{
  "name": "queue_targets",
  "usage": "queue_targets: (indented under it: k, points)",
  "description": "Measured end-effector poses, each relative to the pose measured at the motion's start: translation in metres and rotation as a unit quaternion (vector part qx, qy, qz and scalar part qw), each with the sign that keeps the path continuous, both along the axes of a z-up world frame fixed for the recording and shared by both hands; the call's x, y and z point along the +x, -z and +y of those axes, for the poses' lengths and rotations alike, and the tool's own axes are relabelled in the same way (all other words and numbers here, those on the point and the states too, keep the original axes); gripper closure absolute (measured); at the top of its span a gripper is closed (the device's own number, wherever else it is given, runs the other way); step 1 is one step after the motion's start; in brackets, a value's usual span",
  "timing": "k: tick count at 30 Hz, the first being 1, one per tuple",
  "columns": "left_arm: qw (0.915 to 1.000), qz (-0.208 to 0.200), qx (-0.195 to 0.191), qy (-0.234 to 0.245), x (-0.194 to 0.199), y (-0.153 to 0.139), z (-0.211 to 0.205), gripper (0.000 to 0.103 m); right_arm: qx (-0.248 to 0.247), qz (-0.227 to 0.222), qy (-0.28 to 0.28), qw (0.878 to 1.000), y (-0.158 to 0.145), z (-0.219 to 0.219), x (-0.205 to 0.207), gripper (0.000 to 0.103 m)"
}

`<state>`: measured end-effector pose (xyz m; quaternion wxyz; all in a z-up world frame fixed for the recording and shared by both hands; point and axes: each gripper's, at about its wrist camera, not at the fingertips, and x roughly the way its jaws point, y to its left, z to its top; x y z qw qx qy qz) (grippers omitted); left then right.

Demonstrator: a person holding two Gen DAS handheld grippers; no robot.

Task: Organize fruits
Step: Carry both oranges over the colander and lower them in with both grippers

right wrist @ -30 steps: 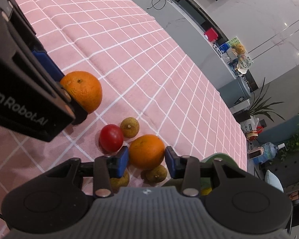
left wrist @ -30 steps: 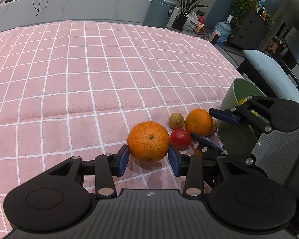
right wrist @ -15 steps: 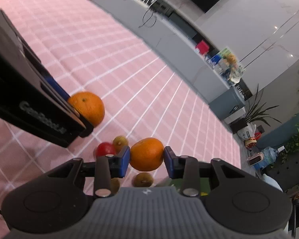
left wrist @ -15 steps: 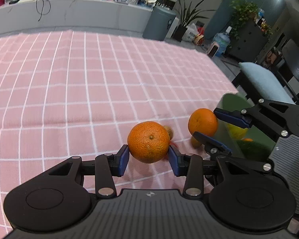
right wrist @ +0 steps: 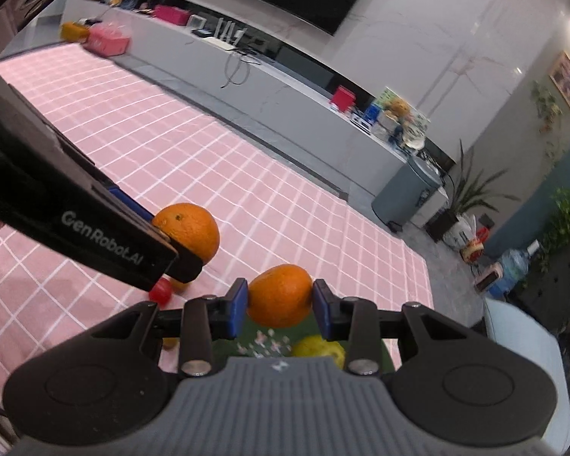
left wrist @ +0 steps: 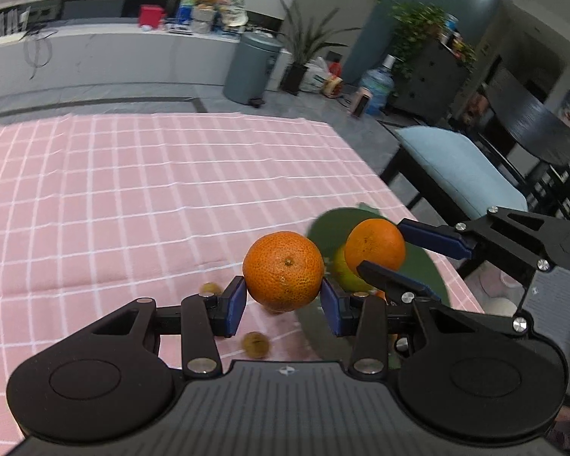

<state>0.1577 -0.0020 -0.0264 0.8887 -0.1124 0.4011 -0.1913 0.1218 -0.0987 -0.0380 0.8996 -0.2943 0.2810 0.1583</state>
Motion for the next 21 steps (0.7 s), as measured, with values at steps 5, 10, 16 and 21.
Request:
queue_targets:
  k: [5, 10, 16, 21]
  points:
    - [0.9991, 0.014, -0.012, 0.038, 0.010, 0.002, -0.024, 0.055, 0.044, 0.028, 0.034, 0.998, -0.007, -0.039, 0.003, 0.071]
    - [0.9982, 0.028, -0.010, 0.053, 0.023, 0.008, -0.046, 0.055, 0.075, 0.063, 0.062, 0.993, 0.001, -0.074, 0.013, 0.076]
    - [0.9967, 0.050, 0.013, 0.063, 0.033, 0.015, -0.065, 0.055, 0.101, 0.099, 0.082, 0.987, 0.015, -0.094, 0.025, 0.103]
    - [0.9948, 0.064, 0.042, 0.068, 0.043, 0.023, -0.077, 0.055, 0.118, 0.122, 0.095, 0.981, 0.025, -0.105, 0.031, 0.103]
